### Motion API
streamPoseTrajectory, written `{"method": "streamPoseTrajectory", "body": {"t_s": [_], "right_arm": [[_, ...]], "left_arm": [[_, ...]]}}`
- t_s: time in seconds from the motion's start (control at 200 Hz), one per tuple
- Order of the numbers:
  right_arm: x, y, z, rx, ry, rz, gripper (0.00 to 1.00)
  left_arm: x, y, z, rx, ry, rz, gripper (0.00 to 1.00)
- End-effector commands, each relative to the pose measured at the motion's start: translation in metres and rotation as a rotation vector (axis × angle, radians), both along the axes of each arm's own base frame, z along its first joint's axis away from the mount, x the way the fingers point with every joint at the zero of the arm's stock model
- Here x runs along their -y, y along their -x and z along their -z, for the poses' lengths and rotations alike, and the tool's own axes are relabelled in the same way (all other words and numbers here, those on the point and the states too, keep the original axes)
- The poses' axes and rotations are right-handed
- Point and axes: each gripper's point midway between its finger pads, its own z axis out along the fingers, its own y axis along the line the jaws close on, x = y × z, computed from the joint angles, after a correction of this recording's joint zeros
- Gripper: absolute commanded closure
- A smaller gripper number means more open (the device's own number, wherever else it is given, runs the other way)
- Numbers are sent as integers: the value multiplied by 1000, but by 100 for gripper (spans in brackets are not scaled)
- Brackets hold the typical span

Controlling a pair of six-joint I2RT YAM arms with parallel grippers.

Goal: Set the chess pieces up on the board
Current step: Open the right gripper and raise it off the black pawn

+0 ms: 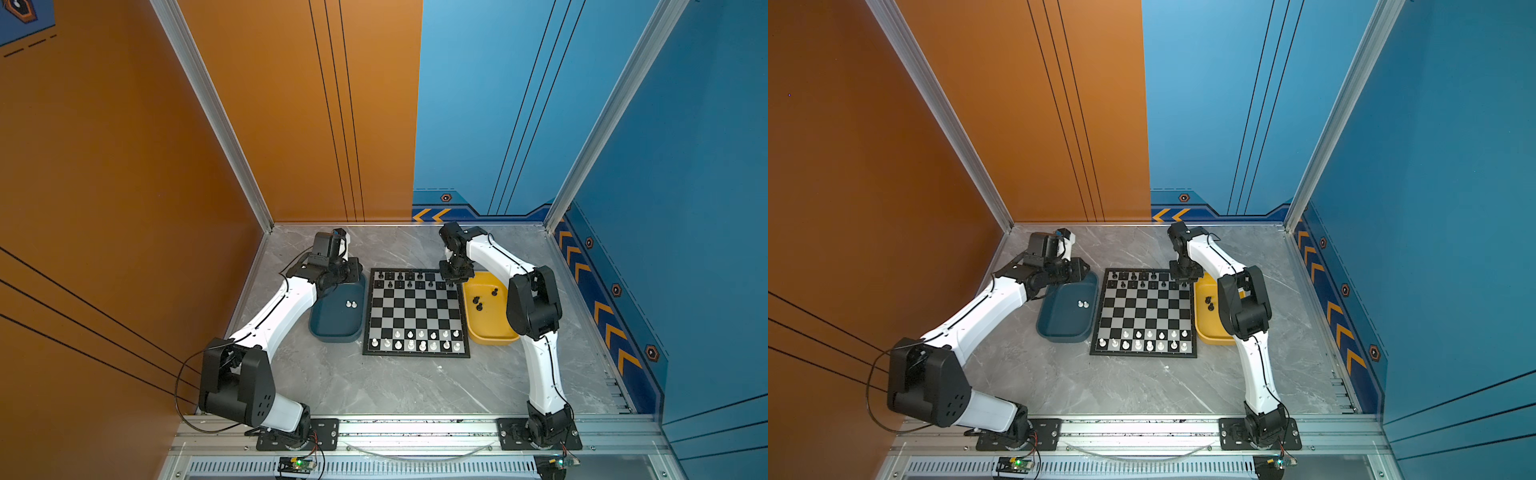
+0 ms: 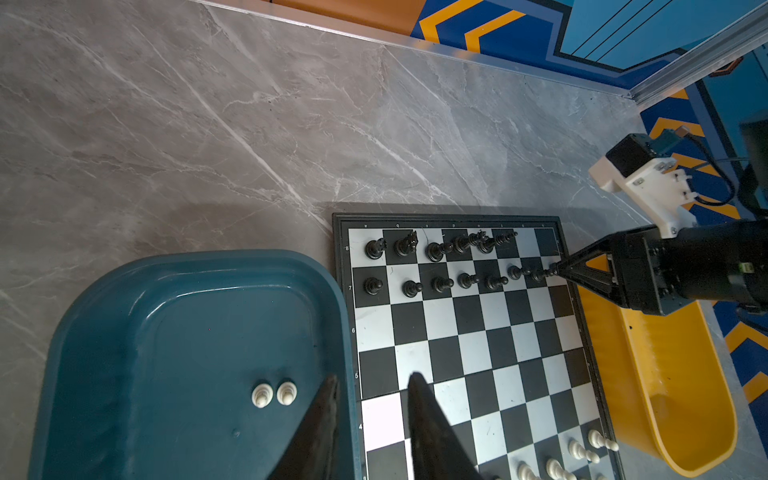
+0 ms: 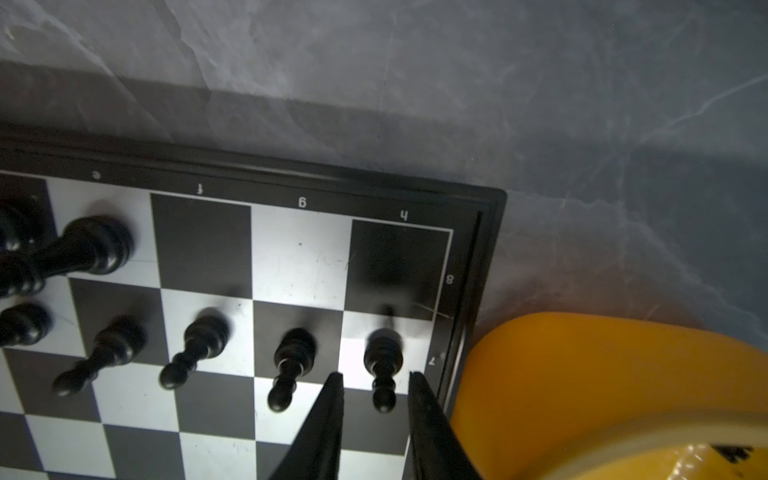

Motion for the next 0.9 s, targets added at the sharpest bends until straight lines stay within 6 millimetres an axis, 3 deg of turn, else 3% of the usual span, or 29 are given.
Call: {"method": "streamPoseTrajectory", "body": {"t_s": [0.0,0.195,0.225,0.456,0.681,0.896], "right_arm": [[1,1,-22,31,1,6,69],[11,6,-66,117,8,15,66],[14,8,-85,160,4,19,66],[51,29,-143,288,33,61,64],[89,62,-122,222,69,111,64],[92,79,-86,153,31,135,64]], "left_arm": [[0,4,-1,-1,13,13,69],[-1,5,-3,4,17,12,69],[-1,5,-4,7,17,11,69],[0,6,-8,15,25,7,67],[5,6,-12,22,35,16,65],[11,5,-16,30,38,28,64]]}}
